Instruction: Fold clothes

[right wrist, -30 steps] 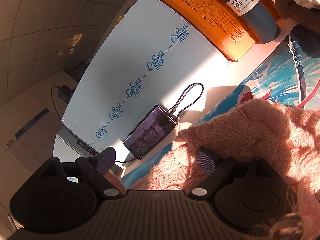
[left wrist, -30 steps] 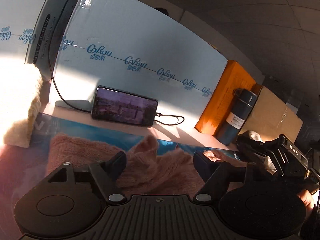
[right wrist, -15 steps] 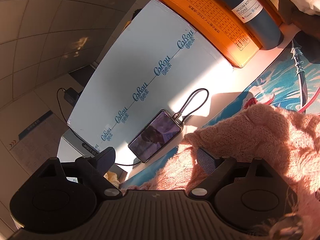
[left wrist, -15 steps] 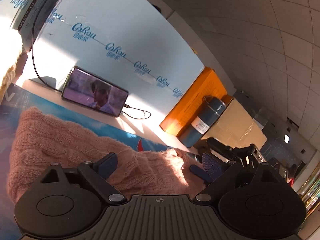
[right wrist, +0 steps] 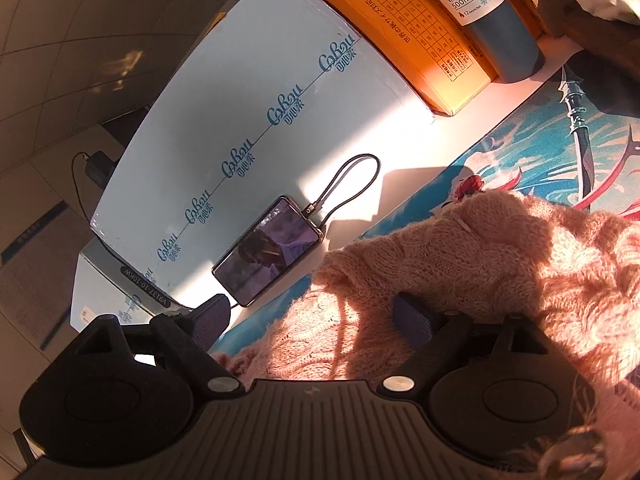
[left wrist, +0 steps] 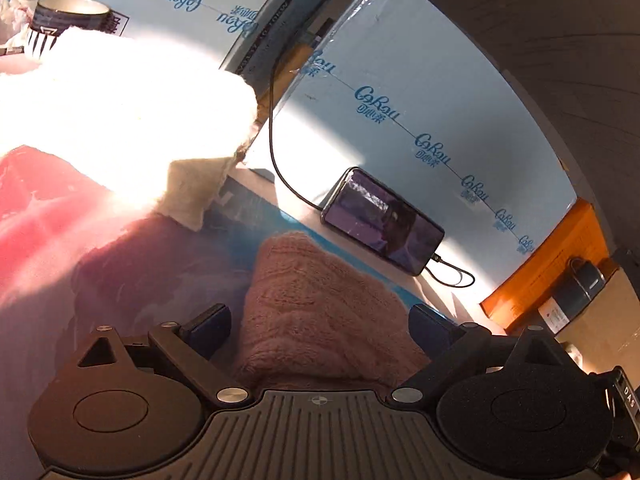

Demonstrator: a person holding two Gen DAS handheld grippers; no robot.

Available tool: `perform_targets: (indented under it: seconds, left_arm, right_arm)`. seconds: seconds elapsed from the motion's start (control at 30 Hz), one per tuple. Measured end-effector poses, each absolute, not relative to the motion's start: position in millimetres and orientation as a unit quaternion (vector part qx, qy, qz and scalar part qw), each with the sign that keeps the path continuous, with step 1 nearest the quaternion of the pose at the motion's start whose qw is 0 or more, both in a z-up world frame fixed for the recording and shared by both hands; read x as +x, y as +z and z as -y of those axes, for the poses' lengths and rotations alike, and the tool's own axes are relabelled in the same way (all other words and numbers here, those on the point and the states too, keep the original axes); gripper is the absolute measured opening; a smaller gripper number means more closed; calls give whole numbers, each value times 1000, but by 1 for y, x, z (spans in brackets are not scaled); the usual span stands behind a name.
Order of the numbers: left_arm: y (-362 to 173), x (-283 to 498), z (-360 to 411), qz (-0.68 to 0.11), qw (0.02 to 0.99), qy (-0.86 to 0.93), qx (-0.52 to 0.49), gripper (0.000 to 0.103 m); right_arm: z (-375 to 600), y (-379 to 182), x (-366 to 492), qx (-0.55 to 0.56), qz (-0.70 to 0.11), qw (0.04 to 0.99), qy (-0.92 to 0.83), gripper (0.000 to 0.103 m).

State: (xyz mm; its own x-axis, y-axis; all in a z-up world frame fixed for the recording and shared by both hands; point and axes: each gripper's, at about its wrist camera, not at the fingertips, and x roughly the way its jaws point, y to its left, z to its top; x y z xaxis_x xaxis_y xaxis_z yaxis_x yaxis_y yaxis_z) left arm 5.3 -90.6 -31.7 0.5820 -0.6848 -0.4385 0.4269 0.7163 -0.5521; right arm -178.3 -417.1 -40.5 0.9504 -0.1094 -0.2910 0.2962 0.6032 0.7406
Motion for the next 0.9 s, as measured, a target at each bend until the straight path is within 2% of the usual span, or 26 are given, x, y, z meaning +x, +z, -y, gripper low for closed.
perform_targets:
  seconds: [0.13,0.17,0.2,0.23,0.27,0.3,0.57,0.8,0.9]
  left_arm:
    - [-35,-1,109,-315,871,-341,-162,96]
    - [-36,-1,110,-315,868,-349,-161,91]
    - [-36,0,110,-314,865,-356,-161,70]
    - [-38,3,110,-318,861,-366,-157,56]
    - [-39,3,109,-319,858,-372,-154,36]
    - [-40,3,108,-319,855,-378,-151,33]
    - [-10,-2,83,-237,898,-365,-70,24]
    - [12,-2,74,-150,951,-265,56,23]
    - [23,-22,95,-105,947,-289,87,23]
  right_arm:
    - [419,-40,-184,447,-92,884,-103,91]
    - [419,-39,-184,445,-95,884,-104,91]
    - [418,-38,-184,443,-97,885,-104,91]
    - [418,-38,-184,443,-95,886,-103,91]
    - [418,-37,-185,443,-94,886,-103,91]
    - [418,-36,-186,443,-92,886,-102,91]
    - [416,-31,-191,444,-77,888,-91,91]
    - [414,-32,-189,458,-75,885,-40,92]
    - [412,-30,-190,461,-68,885,-19,93]
